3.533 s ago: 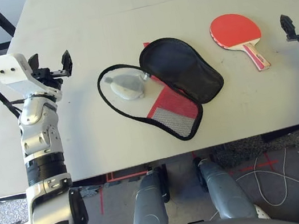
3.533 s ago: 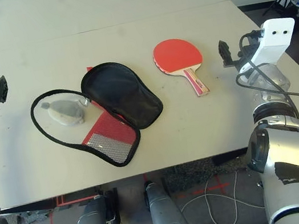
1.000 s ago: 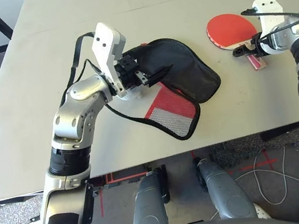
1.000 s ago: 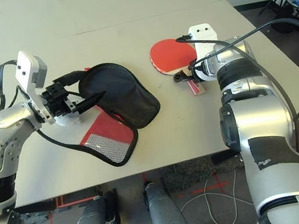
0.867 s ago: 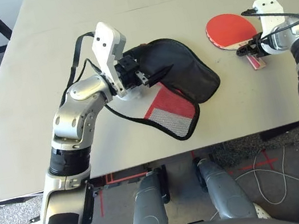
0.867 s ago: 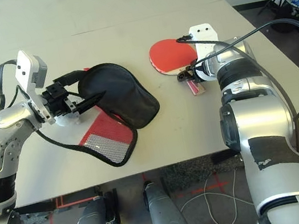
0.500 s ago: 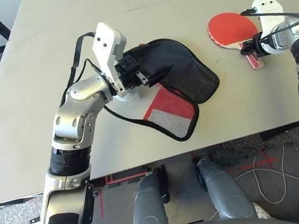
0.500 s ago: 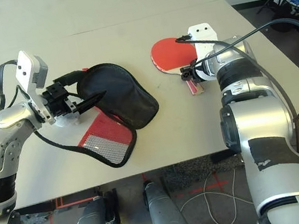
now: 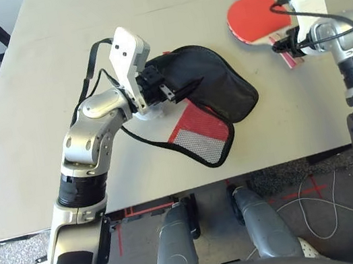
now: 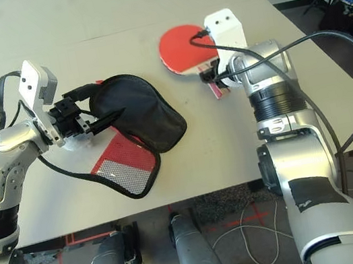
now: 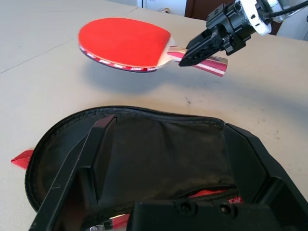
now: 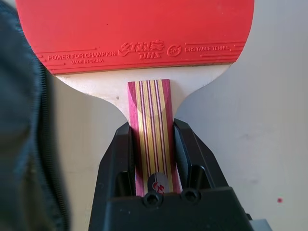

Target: Store the ping-pong paddle in its case and zip it.

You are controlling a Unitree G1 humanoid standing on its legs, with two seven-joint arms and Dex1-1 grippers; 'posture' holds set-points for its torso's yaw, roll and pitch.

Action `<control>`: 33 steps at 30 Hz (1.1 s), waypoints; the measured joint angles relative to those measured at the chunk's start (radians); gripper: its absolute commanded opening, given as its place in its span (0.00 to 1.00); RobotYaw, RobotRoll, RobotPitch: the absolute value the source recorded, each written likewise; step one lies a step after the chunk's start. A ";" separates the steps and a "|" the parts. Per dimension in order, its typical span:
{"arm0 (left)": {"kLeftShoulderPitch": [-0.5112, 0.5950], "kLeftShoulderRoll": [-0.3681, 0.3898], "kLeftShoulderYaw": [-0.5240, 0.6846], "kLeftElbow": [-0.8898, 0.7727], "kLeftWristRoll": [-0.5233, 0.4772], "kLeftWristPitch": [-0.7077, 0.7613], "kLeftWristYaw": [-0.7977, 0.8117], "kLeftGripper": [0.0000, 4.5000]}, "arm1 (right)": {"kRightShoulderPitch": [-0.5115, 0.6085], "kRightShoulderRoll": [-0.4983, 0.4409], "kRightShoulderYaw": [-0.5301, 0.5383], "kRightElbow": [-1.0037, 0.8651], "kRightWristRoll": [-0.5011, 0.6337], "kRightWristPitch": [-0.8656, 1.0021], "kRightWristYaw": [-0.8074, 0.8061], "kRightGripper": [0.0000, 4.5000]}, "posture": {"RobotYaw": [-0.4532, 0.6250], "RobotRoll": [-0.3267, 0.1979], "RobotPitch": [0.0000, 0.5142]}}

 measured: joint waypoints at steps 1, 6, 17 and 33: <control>0.000 0.000 0.000 0.000 0.000 0.000 0.000 1.00 | 0.008 0.021 0.001 -0.042 0.010 0.030 -0.006 0.26 | 0.40 0.62 0.46; 0.003 0.001 0.000 -0.001 0.001 0.000 0.000 1.00 | 0.051 0.105 0.033 -0.189 0.038 0.115 -0.031 0.26 | 0.41 0.62 0.48; 0.020 0.010 0.002 -0.017 0.000 0.012 0.008 1.00 | 0.135 0.181 0.121 -0.308 0.074 0.167 -0.079 0.26 | 0.43 0.62 0.50; 0.026 0.016 0.003 -0.024 0.000 0.023 0.019 1.00 | 0.189 0.180 0.179 -0.330 0.124 0.176 -0.080 0.26 | 0.44 0.62 0.51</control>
